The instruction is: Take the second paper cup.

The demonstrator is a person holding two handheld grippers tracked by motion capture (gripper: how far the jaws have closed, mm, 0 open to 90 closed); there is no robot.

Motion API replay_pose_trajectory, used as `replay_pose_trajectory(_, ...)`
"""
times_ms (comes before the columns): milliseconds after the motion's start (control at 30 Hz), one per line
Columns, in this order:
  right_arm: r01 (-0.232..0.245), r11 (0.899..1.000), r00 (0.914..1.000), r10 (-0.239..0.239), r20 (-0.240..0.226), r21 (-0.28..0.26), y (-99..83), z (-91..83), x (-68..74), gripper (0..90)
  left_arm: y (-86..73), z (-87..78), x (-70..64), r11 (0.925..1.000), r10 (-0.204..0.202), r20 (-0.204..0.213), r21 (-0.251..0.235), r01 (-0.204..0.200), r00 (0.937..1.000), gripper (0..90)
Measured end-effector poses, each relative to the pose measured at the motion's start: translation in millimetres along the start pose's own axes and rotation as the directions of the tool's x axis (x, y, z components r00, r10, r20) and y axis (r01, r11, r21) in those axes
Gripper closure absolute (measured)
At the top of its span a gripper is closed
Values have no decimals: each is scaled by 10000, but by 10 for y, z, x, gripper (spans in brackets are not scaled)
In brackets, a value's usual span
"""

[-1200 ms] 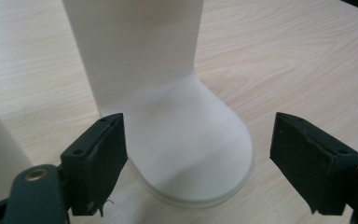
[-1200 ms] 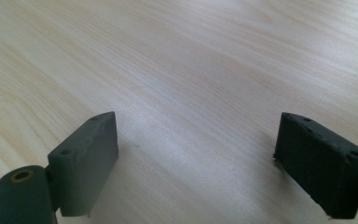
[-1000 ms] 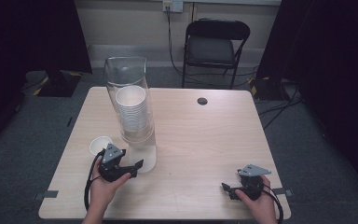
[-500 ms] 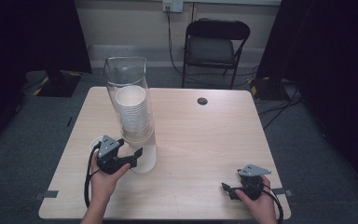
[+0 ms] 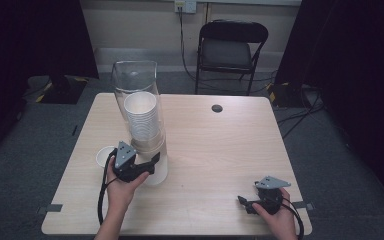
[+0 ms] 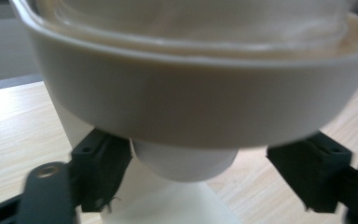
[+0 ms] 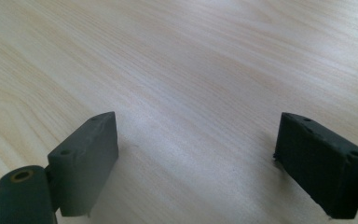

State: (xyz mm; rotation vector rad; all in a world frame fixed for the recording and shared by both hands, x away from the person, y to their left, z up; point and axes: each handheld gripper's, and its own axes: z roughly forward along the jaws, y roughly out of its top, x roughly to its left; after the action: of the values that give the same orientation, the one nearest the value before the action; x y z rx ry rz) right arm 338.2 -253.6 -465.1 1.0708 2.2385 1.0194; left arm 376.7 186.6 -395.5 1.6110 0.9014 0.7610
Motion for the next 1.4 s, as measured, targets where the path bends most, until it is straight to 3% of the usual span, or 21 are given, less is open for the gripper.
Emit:
replay_pose_trajectory(100, 1, 10000, 10000, -1, 1, -1, 0, 0, 0, 127, 6, 5, 15, 10000, -47, -132, -74, 46, 9999, 298)
replay_pose_trajectory(267, -7, 10000, 10000, 7, -3, 9, 1, 0, -1, 127, 27, 13, 20, 9993, 0, -103, -381, -4, 9999, 305)
replay_pose_trajectory(333, -5, 10000, 10000, 5, -22, 11, 1, 1, -2, 127, 46, 17, 7, 9998, 83, -240, -193, -88, 9997, 307)
replay_pose_trajectory(367, -6, 10000, 10000, 6, -4, 10, 1, 1, -1, 127, 51, 27, 1, 9996, -40, -195, -284, 35, 9998, 308)
replay_pose_trajectory(667, 3, 10000, 10000, -3, -49, 6, 1, 2, -3, 127, 41, 22, 17, 9996, 254, -181, -133, -256, 9995, 340)
replay_pose_trajectory(900, 8, 10000, 10000, -8, -37, 9, 1, 1, -3, 127, -32, 28, -22, 9979, 243, -311, -597, -261, 9992, 345)
replay_pose_trajectory(1033, 13, 10000, 10000, -13, -14, 9, 1, 1, -2, 127, -25, 24, -20, 9973, 506, -417, -506, -527, 9978, 347)
replay_pose_trajectory(1133, 12, 10000, 10000, -12, -34, 11, 1, 1, -3, 127, -30, 30, -42, 9976, 405, -475, -537, -431, 9980, 348)
replay_pose_trajectory(1400, 12, 10000, 10000, -12, -16, 10, 1, 1, -2, 127, -27, 25, -73, 9973, 623, -663, -346, -647, 9959, 349)
